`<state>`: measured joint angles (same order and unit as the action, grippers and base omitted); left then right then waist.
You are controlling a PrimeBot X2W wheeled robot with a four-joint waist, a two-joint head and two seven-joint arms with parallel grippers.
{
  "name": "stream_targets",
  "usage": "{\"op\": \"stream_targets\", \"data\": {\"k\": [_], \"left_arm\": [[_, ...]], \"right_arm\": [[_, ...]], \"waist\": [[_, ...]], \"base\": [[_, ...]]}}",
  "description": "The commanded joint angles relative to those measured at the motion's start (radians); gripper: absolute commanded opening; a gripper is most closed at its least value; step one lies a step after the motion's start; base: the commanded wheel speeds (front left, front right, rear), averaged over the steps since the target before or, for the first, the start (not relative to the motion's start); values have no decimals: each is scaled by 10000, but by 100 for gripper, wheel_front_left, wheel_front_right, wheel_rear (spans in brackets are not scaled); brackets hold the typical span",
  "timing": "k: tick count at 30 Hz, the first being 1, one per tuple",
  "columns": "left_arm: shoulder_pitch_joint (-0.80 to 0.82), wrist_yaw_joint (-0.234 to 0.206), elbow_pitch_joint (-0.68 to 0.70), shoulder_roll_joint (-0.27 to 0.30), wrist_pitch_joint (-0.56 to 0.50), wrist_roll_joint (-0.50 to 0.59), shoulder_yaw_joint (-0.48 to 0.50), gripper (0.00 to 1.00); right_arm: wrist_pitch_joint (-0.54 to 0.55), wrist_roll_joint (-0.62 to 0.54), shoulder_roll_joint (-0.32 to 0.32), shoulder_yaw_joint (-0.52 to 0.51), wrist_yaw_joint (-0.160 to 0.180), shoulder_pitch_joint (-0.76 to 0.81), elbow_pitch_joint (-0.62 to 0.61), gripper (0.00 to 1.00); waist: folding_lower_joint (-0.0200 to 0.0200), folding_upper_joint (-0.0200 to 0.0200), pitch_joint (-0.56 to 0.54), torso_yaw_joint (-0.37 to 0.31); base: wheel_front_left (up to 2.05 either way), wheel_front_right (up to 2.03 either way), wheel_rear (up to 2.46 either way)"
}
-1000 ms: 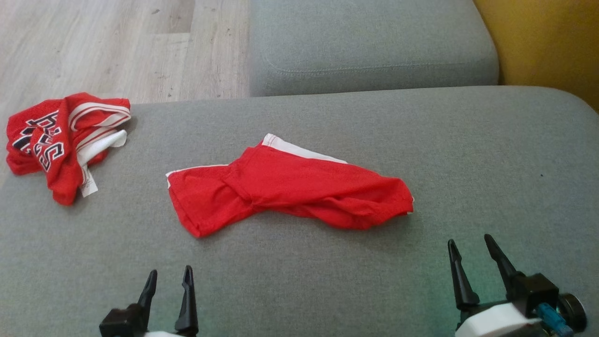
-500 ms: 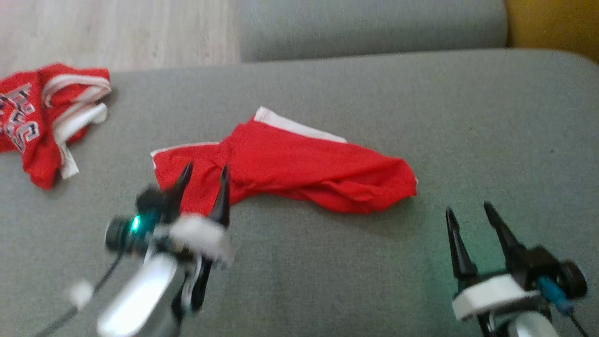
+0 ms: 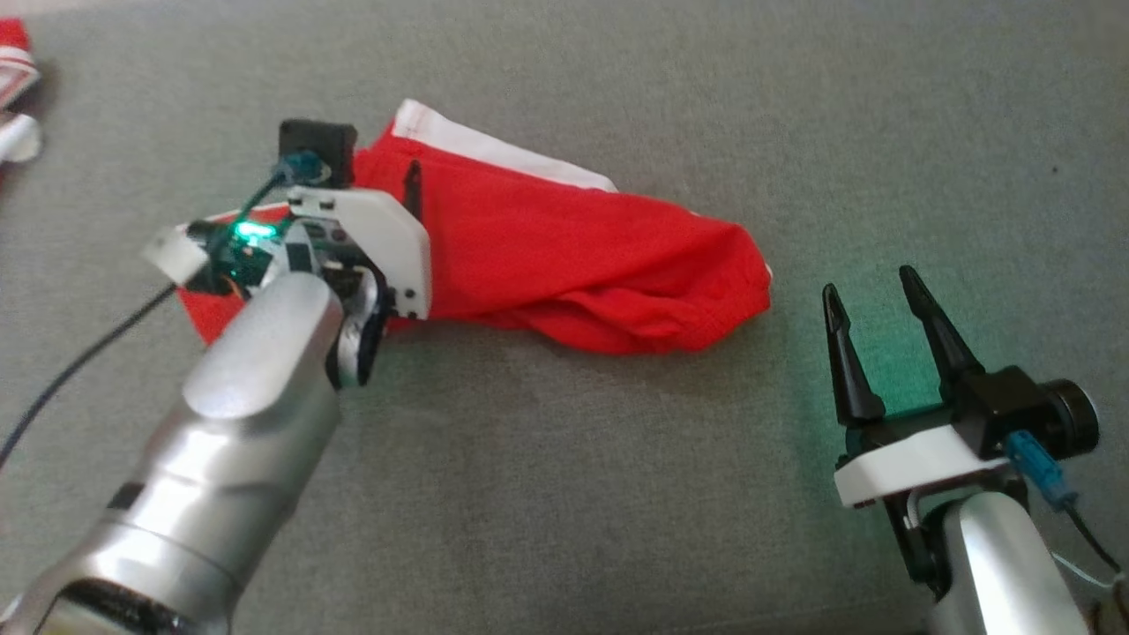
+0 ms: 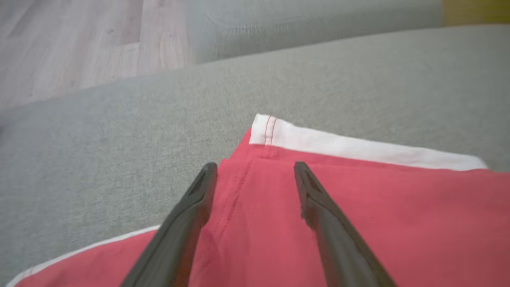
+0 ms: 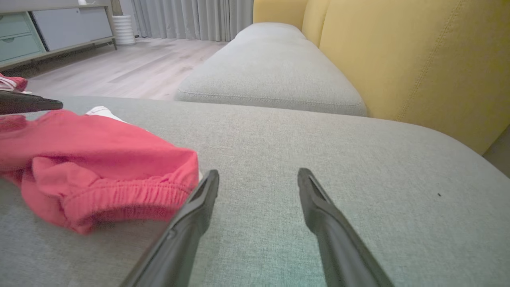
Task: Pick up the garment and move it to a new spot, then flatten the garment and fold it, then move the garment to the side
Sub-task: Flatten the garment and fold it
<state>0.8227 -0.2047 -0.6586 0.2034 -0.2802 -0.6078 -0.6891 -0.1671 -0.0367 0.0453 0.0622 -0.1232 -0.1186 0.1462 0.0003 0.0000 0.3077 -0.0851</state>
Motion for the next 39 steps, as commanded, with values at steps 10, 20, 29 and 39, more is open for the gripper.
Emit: {"op": "stream_targets", "data": {"k": [10,20,29,39], "left_arm": [[1346,450,-1360,207,-819,-319,247,100],[1183,936,-1729,-142,-372,-423,30,0],[191,1263,-524,-497,1467,-527,-7,0],[-3022,658,2752,474,1969,-1109,255,0]], "right_arm": [[-283,-17,49,367,-75,-433,-28,100],[-338,-58,49,287,-75,-288,169,100],[-275,-132,49,-89,-75,371,382,100],[-77,-191,49,-580,-75,1454,261,100]], "waist": [[-3,0,768,-418],[-3,0,379,-190],[-3,0,-1105,683],[-3,0,-2394,1160]], "base": [[0,0,0],[0,0,0],[0,0,0],[0,0,0]]}}
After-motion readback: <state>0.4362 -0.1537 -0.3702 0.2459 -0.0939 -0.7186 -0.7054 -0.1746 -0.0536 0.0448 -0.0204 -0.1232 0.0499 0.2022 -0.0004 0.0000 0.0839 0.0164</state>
